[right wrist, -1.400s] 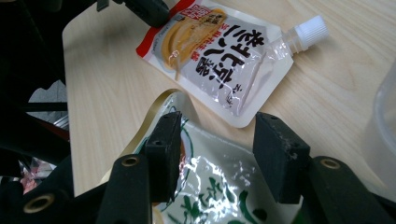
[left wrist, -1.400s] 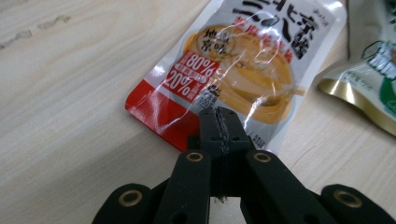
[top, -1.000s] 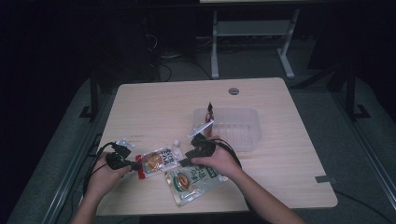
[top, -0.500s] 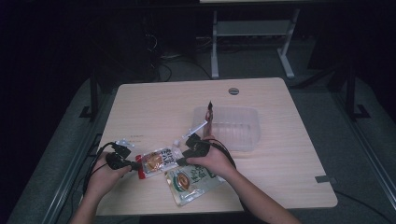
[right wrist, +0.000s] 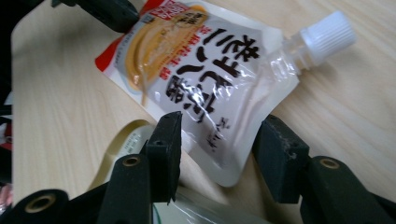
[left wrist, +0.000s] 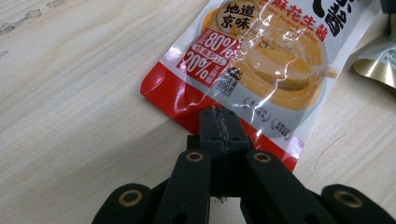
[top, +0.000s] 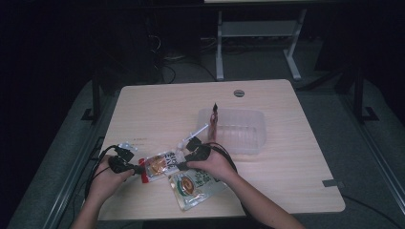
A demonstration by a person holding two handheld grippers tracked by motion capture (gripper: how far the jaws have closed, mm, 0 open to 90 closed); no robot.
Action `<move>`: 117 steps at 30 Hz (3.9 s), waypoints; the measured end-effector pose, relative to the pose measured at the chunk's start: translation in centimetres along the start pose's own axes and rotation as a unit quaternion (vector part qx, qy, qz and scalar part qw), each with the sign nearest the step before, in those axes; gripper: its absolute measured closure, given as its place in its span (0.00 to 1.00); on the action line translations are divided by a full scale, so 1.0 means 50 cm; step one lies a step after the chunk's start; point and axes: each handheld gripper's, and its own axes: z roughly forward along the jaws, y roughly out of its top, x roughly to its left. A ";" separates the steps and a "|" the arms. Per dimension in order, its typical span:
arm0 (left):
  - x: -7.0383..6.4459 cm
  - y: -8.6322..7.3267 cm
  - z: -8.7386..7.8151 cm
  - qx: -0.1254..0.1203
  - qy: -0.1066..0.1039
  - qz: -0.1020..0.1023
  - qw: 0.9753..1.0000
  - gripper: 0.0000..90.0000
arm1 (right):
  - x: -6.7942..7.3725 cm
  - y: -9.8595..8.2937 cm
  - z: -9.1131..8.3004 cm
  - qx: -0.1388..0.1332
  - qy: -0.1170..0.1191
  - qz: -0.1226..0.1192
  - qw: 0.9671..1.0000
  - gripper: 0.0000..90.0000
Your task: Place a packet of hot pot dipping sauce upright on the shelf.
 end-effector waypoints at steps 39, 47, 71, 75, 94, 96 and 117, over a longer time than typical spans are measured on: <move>0.005 0.001 -0.008 -0.033 -0.042 -0.013 0.998 0.99 | 0.031 0.055 -0.033 -0.063 0.126 0.004 0.990 1.00; -0.022 0.016 -0.009 -0.056 -0.073 0.005 0.996 1.00 | 0.053 0.070 -0.071 -0.094 0.158 -0.008 0.983 1.00; -0.072 0.034 -0.009 -0.087 -0.118 0.036 0.989 1.00 | 0.057 0.046 -0.184 -0.142 0.164 -0.020 0.976 1.00; -0.067 0.033 -0.010 -0.088 -0.114 0.035 0.989 1.00 | 0.054 0.033 -0.206 -0.143 0.162 -0.025 0.976 1.00; -0.050 0.023 -0.009 -0.082 -0.109 0.024 0.990 0.99 | 0.034 -0.060 -0.329 -0.166 0.150 -0.021 0.974 1.00; -0.050 0.023 -0.010 -0.083 -0.108 0.024 0.990 0.99 | 0.029 -0.068 -0.341 -0.170 0.148 -0.016 0.974 1.00; -0.045 0.019 0.006 -0.074 -0.092 0.028 0.993 0.72 | -0.046 -0.093 -0.468 -0.206 0.079 0.012 0.975 1.00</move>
